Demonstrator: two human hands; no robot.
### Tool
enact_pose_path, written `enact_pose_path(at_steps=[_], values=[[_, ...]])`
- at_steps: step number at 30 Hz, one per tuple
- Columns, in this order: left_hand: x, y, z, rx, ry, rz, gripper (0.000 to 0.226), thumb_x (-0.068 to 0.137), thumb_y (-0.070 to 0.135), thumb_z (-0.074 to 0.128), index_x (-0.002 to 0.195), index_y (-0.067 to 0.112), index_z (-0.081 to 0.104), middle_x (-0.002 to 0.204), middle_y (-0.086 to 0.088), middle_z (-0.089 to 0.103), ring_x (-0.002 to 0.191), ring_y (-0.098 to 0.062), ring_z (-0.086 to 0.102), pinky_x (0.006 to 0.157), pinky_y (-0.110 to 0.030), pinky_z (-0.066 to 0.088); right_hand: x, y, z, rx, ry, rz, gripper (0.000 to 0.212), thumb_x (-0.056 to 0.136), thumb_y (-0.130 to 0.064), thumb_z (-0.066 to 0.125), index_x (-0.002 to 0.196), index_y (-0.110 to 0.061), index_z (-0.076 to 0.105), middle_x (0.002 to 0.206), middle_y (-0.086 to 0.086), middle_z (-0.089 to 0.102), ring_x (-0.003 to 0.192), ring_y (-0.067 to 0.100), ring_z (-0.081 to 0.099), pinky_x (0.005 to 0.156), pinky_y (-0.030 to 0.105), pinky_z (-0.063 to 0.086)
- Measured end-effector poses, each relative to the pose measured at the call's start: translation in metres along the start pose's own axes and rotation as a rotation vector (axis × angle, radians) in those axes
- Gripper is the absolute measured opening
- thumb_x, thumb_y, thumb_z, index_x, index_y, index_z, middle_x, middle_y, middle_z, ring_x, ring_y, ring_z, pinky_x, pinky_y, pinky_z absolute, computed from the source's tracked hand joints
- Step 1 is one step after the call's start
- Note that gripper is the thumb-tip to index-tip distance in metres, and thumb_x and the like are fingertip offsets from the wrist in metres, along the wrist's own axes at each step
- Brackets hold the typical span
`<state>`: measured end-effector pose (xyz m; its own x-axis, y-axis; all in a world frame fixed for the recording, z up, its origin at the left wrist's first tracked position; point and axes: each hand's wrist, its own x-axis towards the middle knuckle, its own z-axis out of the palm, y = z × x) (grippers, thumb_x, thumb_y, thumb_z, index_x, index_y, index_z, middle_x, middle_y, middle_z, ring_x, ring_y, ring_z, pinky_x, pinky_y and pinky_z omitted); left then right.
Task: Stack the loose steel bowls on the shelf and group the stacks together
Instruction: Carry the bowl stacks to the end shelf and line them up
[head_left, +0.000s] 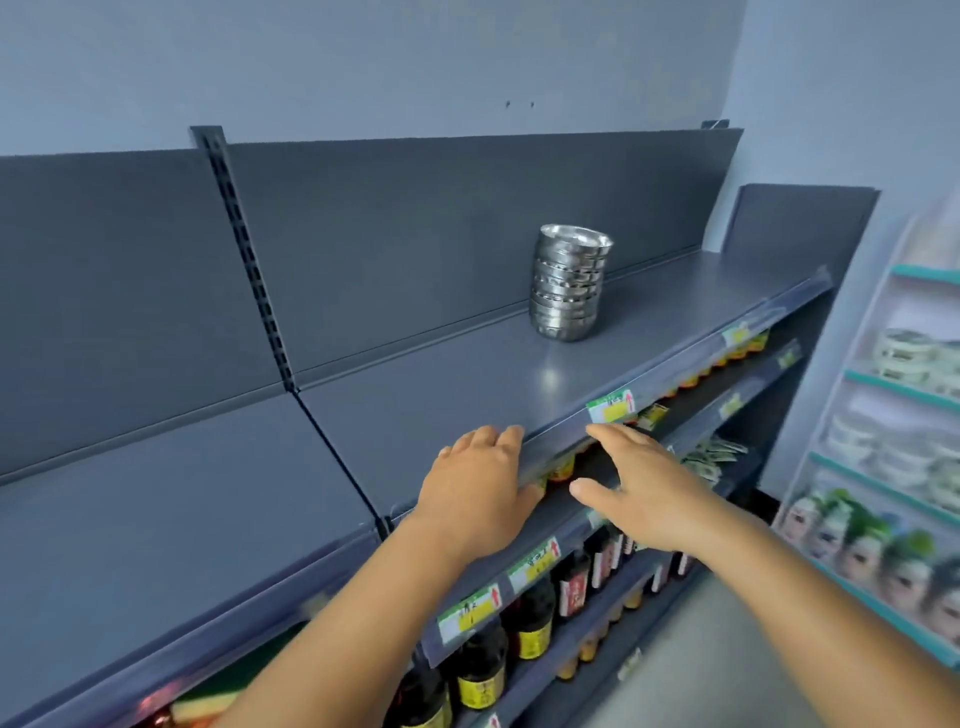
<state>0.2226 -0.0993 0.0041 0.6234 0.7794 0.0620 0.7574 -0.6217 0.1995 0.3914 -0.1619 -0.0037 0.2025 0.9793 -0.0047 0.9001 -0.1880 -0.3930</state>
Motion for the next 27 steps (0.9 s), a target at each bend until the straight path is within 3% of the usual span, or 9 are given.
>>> enact_pose_path(at_steps=[8,15,24,27], values=[[0.103,0.016,-0.002,0.045,0.009,-0.011,0.057,0.094,0.039,0.048,0.144,0.015,0.033,0.144,-0.006,0.042,0.134,-0.027,0.037,0.110,-0.037,0.031,0.073,0.055,-0.037,0.042,0.068,0.018,0.078,0.092,-0.047,0.051,0.154,-0.020,0.013,0.161,-0.003,0.014,0.147,0.016,0.014,0.117,0.034,0.019],[0.196,-0.003,-0.005,-0.015,0.024,-0.049,0.077,0.095,0.041,0.050,0.154,0.017,0.005,0.153,-0.006,0.030,0.142,-0.027,0.028,0.115,-0.040,0.024,0.156,0.081,-0.058,0.087,0.102,0.013,0.079,0.091,-0.048,0.052,0.154,-0.021,0.011,0.161,-0.003,0.014,0.146,0.017,0.017,0.115,0.033,0.021],[0.287,-0.021,0.002,-0.352,0.082,-0.091,0.100,0.087,0.045,0.063,0.154,0.019,-0.008,0.161,-0.004,0.013,0.146,-0.023,0.023,0.113,-0.034,0.027,0.255,0.107,-0.065,0.366,0.128,0.054,0.103,0.080,-0.049,0.068,0.154,-0.029,0.000,0.160,-0.007,0.017,0.144,0.016,0.025,0.112,0.035,0.028],[0.312,-0.027,0.010,-0.558,0.137,-0.076,0.104,0.081,0.042,0.071,0.154,0.023,-0.002,0.154,0.008,0.022,0.144,-0.012,0.024,0.108,-0.022,0.023,0.284,0.115,-0.065,0.493,0.122,0.026,0.112,0.070,-0.046,0.076,0.151,-0.038,-0.001,0.157,-0.010,0.024,0.142,0.014,0.028,0.109,0.034,0.032]])
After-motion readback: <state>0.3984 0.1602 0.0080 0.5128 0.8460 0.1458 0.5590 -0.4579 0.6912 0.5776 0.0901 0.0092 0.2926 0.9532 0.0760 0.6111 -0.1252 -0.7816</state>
